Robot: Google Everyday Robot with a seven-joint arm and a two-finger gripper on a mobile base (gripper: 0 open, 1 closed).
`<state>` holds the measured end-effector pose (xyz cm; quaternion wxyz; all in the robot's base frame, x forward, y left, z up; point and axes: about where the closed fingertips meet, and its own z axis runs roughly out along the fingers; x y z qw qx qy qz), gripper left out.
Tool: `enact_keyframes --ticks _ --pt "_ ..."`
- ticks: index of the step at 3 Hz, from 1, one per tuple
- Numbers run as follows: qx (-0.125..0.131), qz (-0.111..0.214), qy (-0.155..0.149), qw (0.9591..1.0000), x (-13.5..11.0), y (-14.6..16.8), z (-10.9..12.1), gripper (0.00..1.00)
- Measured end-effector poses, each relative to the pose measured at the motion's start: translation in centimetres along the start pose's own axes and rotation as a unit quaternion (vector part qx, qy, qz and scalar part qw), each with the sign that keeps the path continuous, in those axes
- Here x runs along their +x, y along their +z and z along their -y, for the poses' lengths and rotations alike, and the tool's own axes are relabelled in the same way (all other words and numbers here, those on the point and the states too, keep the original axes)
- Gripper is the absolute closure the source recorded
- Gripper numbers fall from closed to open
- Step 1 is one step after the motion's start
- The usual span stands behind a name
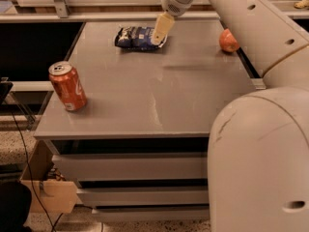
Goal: Pick blue chip bag
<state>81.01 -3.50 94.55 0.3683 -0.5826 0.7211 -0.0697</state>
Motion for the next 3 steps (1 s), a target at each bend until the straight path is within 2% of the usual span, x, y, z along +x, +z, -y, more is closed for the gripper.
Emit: enact_keyframes --ticks 3 --pt "-0.021 0.024 0.018 0.9993 -2.0 4.5 -0.4 0.0"
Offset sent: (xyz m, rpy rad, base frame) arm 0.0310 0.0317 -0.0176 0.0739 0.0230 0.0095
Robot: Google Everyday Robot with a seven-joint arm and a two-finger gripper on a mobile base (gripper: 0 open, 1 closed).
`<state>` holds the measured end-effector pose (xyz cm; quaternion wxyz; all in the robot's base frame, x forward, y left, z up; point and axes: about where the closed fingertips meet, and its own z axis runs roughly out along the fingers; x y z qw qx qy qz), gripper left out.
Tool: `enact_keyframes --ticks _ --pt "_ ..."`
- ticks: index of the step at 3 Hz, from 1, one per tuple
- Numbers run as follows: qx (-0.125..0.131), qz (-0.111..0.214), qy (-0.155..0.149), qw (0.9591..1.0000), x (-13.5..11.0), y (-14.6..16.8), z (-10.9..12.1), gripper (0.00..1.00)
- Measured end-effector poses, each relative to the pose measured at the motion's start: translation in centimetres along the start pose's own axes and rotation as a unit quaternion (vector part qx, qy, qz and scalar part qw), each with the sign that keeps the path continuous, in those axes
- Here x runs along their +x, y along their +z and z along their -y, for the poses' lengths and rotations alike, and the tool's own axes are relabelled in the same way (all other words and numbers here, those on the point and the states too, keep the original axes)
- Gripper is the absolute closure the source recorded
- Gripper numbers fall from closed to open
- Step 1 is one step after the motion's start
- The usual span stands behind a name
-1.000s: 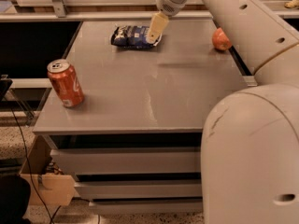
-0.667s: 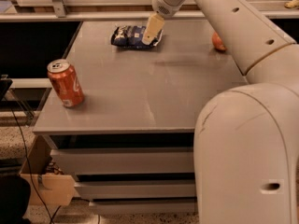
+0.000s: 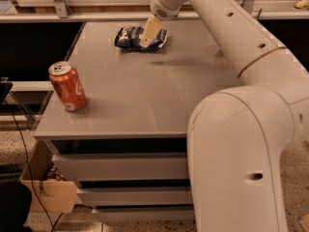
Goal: Pick blue chip bag
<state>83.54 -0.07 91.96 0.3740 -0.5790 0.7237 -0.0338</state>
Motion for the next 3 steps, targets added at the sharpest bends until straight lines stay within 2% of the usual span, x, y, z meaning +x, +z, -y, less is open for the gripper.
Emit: enact_keyframes --ticks 3 --pt "-0.035 0.016 0.0 0.9993 -1.4 3.4 -1.2 0.0"
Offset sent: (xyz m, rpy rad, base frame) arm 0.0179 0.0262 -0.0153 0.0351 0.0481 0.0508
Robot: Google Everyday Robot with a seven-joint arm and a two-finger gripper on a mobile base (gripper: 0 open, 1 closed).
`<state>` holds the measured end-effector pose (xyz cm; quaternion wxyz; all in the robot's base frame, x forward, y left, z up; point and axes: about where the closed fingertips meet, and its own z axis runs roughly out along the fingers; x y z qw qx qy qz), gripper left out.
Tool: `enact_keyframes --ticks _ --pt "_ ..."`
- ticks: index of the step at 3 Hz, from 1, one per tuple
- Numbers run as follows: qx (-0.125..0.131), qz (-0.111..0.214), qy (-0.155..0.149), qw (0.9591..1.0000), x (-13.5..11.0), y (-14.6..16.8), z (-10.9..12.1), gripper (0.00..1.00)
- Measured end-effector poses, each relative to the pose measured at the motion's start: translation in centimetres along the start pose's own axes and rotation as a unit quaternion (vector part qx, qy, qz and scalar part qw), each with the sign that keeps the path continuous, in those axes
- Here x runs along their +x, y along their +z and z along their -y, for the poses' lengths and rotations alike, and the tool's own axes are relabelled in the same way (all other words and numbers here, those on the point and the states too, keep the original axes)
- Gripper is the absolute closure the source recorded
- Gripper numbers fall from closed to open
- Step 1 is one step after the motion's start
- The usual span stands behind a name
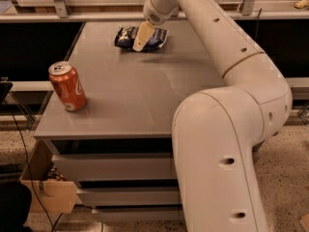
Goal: Pick blue chip bag
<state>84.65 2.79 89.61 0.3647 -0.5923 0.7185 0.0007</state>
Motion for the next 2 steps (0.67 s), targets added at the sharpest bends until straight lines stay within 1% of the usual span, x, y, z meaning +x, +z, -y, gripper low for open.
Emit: enact_keyframes --ticks 1,2 --pt "-0.02 0.011 -0.003 0.9997 -0.91 1.83 -0.44 0.0" --pt "-0.022 0.012 -0.001 0.9997 -0.9 2.0 -0.44 0.0"
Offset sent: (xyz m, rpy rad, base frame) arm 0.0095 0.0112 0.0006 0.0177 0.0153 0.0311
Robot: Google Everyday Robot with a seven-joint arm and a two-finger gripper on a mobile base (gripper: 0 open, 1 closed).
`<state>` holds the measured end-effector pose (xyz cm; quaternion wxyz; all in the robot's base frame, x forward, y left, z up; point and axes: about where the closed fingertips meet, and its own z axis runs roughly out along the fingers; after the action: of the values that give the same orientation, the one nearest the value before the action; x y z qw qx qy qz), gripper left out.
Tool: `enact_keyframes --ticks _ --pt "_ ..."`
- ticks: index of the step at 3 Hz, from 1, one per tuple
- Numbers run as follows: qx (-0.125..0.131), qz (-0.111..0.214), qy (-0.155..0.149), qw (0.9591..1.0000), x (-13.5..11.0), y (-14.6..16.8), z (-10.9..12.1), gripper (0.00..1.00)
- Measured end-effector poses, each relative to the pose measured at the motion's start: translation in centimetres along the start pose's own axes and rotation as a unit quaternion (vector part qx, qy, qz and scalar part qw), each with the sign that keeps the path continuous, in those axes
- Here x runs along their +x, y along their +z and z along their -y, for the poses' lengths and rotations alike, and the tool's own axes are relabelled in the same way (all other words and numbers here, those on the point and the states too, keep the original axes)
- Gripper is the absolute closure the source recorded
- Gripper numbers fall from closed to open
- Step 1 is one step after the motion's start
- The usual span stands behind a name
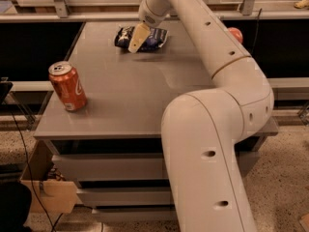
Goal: Pick blue chip bag
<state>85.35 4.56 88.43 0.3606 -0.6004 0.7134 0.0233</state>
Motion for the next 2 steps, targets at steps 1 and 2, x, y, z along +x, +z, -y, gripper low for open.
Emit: enact_keyframes --ticks 1,2 --pt "-0.002 0.002 0.003 1.0 0.06 0.06 0.0 0.16" --pt "-0.004 0.003 0.004 1.0 0.15 0.03 0.0 0.4"
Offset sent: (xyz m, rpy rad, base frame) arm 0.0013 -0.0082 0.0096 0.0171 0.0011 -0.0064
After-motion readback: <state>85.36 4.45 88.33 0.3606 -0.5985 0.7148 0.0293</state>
